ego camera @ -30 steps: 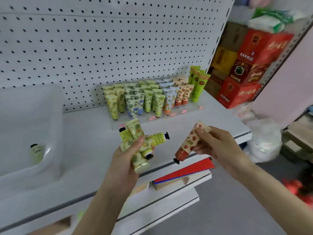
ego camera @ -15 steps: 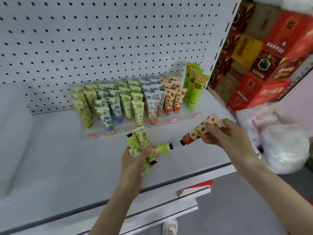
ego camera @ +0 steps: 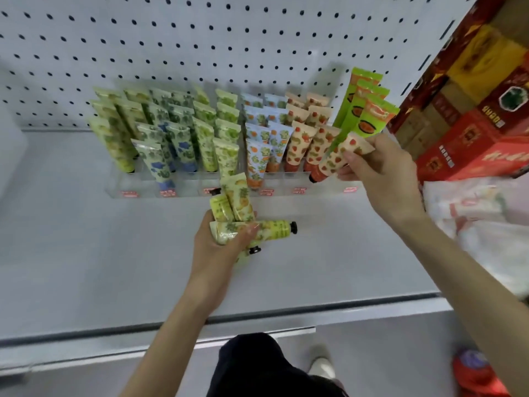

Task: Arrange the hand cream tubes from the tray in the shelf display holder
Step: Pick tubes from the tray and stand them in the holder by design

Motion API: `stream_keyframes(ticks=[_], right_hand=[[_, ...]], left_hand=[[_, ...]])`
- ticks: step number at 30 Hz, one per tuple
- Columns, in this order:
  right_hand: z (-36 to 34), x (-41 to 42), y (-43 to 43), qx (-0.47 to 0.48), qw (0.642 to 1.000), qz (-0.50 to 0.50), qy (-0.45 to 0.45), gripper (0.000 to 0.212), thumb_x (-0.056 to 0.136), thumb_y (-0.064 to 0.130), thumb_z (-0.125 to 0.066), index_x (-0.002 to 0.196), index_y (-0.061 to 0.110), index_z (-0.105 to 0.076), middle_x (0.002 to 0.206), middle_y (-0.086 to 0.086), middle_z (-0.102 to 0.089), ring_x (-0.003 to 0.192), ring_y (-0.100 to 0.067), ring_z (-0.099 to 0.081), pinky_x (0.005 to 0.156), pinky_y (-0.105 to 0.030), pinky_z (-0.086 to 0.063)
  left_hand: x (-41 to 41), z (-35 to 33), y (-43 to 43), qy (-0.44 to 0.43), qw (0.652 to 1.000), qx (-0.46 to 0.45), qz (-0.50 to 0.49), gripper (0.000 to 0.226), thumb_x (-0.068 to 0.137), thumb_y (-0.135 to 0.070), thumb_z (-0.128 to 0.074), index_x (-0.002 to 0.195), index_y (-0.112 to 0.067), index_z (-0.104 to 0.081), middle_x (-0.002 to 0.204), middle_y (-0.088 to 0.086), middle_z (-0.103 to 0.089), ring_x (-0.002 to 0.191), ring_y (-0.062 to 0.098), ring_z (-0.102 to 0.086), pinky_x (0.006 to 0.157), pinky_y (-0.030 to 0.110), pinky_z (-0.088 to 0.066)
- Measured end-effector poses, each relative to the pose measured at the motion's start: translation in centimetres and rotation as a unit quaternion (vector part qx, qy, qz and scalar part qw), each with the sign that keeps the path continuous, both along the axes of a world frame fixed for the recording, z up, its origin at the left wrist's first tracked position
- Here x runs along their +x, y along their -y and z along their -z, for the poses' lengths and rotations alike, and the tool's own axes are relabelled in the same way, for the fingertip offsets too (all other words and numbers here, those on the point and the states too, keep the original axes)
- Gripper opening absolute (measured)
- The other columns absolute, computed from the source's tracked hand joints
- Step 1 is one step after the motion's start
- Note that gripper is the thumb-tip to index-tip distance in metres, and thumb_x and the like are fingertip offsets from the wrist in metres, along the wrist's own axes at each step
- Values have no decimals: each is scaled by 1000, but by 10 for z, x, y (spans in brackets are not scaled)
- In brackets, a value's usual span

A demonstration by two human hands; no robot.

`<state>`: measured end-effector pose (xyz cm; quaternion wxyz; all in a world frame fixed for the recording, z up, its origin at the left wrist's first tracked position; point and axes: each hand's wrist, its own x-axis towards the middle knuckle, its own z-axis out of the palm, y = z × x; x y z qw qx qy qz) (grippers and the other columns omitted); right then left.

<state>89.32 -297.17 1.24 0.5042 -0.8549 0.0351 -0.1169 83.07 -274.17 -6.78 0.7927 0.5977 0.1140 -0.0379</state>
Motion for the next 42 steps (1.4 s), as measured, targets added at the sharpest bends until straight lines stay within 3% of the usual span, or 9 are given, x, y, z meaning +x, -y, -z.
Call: stream_keyframes(ticks=[5, 10, 17, 22, 27, 31, 35, 38, 42], right_hand=[[12, 15, 9, -56, 998, -27, 9, 8, 92, 16, -60, 90, 17, -52, 77, 3, -68, 69, -6, -70, 72, -39, -59], [15, 22, 3, -61, 997, -56, -6, 9, 91, 13, -61, 97, 12, -55, 80, -7, -68, 63, 1, -67, 60, -11, -51], [18, 29, 0, -118, 990, -75, -4, 20, 85, 17, -69, 97, 19, -54, 89, -7, -69, 77, -18, -69, 75, -40, -58], [21, 28, 5, -116, 991, -70, -16, 20, 85, 20, -69, 98, 12, -56, 93, -7, -69, 76, -20, -69, 76, -45, -56], [24, 23, 6, -105, 992, -67, -27, 15, 85, 19, -69, 90, 15, -55, 92, -6, -69, 75, -19, -69, 73, -40, -58], [20, 14, 5, -53, 997, -38, -44, 14, 86, 17, -67, 96, 15, -57, 94, -6, -69, 70, -12, -69, 61, -18, -55], [15, -12, 0, -7, 999, -5, -52, 12, 87, 16, -66, 98, 14, -61, 85, -2, -68, 61, -10, -68, 61, -23, -56], [10, -42, -16, 44, 990, -83, -101, 6, 84, 12, -68, 90, 11, -67, 81, -5, -68, 62, -12, -65, 55, -23, -54], [16, -67, -40, -36, 967, -201, -153, 15, 76, 28, -75, 89, 23, -69, 85, 6, -70, 75, -9, -64, 64, -19, -51]], left_hand=[[0, 4, 1, 10, 1000, 17, -5, 41, 69, -23, -76, 107, -19, -61, 106, 14, -71, 100, 32, -67, 82, 46, -57], [0, 6, 1, 14, 1000, 25, -9, 54, 59, -38, -80, 106, -20, -63, 106, 14, -71, 100, 33, -67, 80, 46, -57], [-1, 7, 1, 16, 999, 38, -13, 55, 57, -41, -80, 105, -21, -63, 105, 12, -71, 100, 35, -66, 83, 54, -55], [-1, 6, 2, 12, 999, 35, -13, 54, 57, -41, -80, 104, -23, -62, 107, 12, -70, 101, 33, -67, 85, 55, -55], [-2, 6, 2, 14, 999, 39, -13, 53, 58, -40, -80, 104, -22, -62, 108, 13, -70, 102, 35, -66, 84, 56, -55], [-3, 5, 2, 12, 999, 37, -3, 54, 60, -40, -80, 107, -22, -62, 109, 14, -70, 102, 33, -67, 83, 51, -56], [-5, 5, -1, 6, 999, 35, 9, 50, 63, -35, -81, 107, -21, -62, 108, 12, -71, 101, 31, -67, 84, 47, -56], [-9, 3, -1, 5, 999, 35, 19, 52, 60, -38, -80, 105, -22, -62, 107, 11, -71, 100, 30, -68, 81, 46, -57], [-25, -2, 0, 19, 998, 42, 30, 46, 66, -29, -80, 106, -18, -61, 105, 14, -70, 99, 36, -66, 80, 52, -56]])
